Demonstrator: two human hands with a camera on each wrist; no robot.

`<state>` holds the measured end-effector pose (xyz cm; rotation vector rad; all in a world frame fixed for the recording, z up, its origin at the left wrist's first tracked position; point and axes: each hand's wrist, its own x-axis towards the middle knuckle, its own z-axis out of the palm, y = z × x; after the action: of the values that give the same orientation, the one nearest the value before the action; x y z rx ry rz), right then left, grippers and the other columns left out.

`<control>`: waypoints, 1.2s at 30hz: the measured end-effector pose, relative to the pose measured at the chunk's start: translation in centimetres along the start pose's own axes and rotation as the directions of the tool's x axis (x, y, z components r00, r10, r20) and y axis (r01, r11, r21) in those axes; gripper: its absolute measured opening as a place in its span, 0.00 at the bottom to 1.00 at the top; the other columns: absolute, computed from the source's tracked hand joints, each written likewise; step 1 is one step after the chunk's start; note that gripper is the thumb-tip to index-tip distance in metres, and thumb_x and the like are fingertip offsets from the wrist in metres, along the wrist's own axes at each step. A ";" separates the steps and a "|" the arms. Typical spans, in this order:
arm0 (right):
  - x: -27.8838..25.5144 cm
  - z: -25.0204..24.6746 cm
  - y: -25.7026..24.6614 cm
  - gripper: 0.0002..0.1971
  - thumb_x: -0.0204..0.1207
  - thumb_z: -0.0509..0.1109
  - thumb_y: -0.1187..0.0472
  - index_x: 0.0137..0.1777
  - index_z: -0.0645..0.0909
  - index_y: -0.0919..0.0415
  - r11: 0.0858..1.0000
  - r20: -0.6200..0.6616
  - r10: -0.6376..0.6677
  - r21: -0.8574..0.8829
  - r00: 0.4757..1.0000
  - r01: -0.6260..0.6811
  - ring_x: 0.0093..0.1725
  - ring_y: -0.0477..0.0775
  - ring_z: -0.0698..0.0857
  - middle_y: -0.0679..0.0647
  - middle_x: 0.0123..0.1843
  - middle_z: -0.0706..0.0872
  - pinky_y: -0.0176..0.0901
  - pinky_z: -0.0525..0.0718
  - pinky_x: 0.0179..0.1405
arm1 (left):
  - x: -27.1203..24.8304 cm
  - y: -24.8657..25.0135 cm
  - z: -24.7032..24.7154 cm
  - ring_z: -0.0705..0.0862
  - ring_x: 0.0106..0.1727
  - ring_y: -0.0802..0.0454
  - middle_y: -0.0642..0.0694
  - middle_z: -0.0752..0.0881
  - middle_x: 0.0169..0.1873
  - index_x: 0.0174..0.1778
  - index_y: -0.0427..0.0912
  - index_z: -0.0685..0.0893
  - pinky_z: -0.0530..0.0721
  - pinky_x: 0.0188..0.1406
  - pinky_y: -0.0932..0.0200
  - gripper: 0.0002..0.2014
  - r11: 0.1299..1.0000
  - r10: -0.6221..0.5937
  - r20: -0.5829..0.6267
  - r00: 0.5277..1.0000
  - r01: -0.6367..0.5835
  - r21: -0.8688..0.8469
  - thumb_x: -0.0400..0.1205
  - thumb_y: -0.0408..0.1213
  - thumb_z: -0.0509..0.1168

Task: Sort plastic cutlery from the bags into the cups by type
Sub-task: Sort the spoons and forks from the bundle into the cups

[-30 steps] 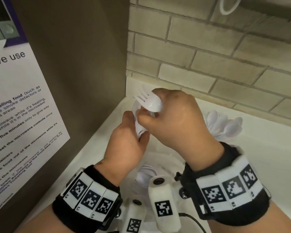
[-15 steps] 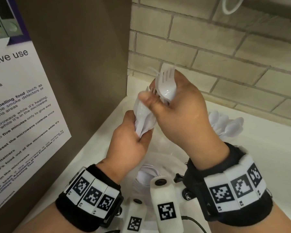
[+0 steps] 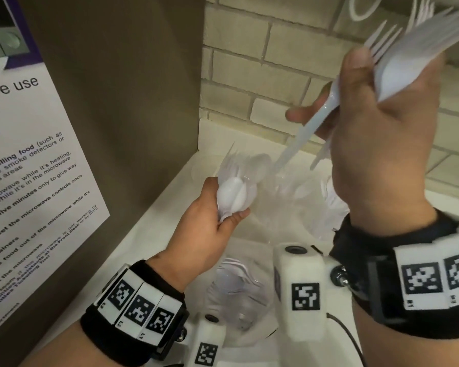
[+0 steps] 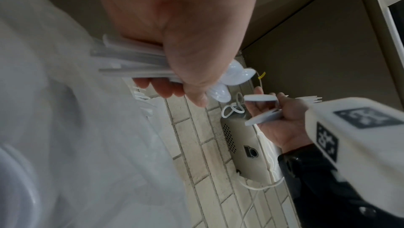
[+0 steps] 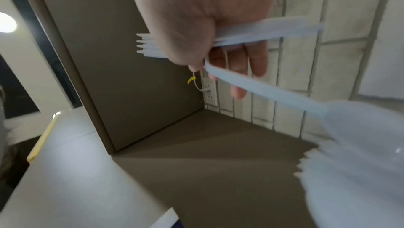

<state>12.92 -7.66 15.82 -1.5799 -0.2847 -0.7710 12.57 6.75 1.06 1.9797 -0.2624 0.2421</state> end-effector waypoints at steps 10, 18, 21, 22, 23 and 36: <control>-0.7 -1.2 1.3 0.17 0.69 0.79 0.56 0.52 0.77 0.43 0.890 0.332 0.152 -0.455 0.931 0.016 0.40 0.33 0.84 0.39 0.42 0.87 0.22 0.78 0.38 | -0.2 0.1 0.3 0.84 0.51 0.71 0.69 0.84 0.47 0.64 0.47 0.74 0.76 0.47 0.79 0.21 0.958 0.070 0.043 0.997 -0.056 -0.282 0.77 0.46 0.69; -0.1 -1.0 1.1 0.13 0.61 0.83 0.48 0.41 0.88 0.53 0.841 0.561 0.361 -0.541 0.745 -0.001 0.34 0.41 0.86 0.48 0.37 0.90 0.32 0.81 0.34 | 0.0 0.1 0.5 0.83 0.50 0.71 0.72 0.84 0.45 0.67 0.48 0.74 0.75 0.48 0.78 0.23 0.952 0.103 0.099 0.990 -0.070 -0.299 0.76 0.47 0.67; 0.4 -0.7 1.5 0.11 0.67 0.79 0.46 0.39 0.87 0.52 0.785 0.593 0.389 -0.613 0.705 0.083 0.34 0.43 0.84 0.49 0.35 0.89 0.31 0.78 0.31 | 0.1 -0.3 0.5 0.83 0.50 0.68 0.72 0.83 0.45 0.66 0.52 0.74 0.76 0.47 0.78 0.21 0.970 0.108 0.095 0.990 -0.084 -0.227 0.78 0.47 0.68; 0.5 -0.6 1.6 0.08 0.69 0.78 0.47 0.37 0.86 0.50 0.774 0.596 0.385 -0.624 0.705 0.105 0.34 0.43 0.84 0.48 0.35 0.89 0.30 0.77 0.31 | 0.0 -0.5 0.5 0.83 0.50 0.67 0.71 0.83 0.45 0.65 0.54 0.73 0.76 0.46 0.77 0.20 0.974 0.109 0.096 0.989 -0.087 -0.209 0.77 0.47 0.67; 0.6 -0.5 1.7 0.07 0.71 0.77 0.49 0.35 0.83 0.48 0.763 0.594 0.366 -0.632 0.716 0.134 0.34 0.43 0.84 0.46 0.34 0.88 0.28 0.77 0.31 | 0.0 -0.5 0.5 0.84 0.49 0.65 0.68 0.83 0.46 0.64 0.55 0.73 0.77 0.45 0.76 0.20 0.976 0.107 0.099 0.989 -0.086 -0.198 0.77 0.48 0.67; 0.1 -0.4 1.9 0.09 0.70 0.77 0.50 0.36 0.79 0.46 0.717 0.569 0.317 -0.668 0.759 0.201 0.33 0.44 0.81 0.45 0.34 0.84 0.29 0.75 0.30 | -0.2 0.3 0.3 0.82 0.37 0.58 0.54 0.82 0.38 0.55 0.57 0.71 0.77 0.31 0.72 0.14 0.984 0.139 0.108 0.984 -0.125 -0.130 0.76 0.49 0.66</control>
<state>14.02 -8.44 14.43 -2.5835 -0.4757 -0.2079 12.35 6.34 1.10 1.8592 -0.4747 0.1911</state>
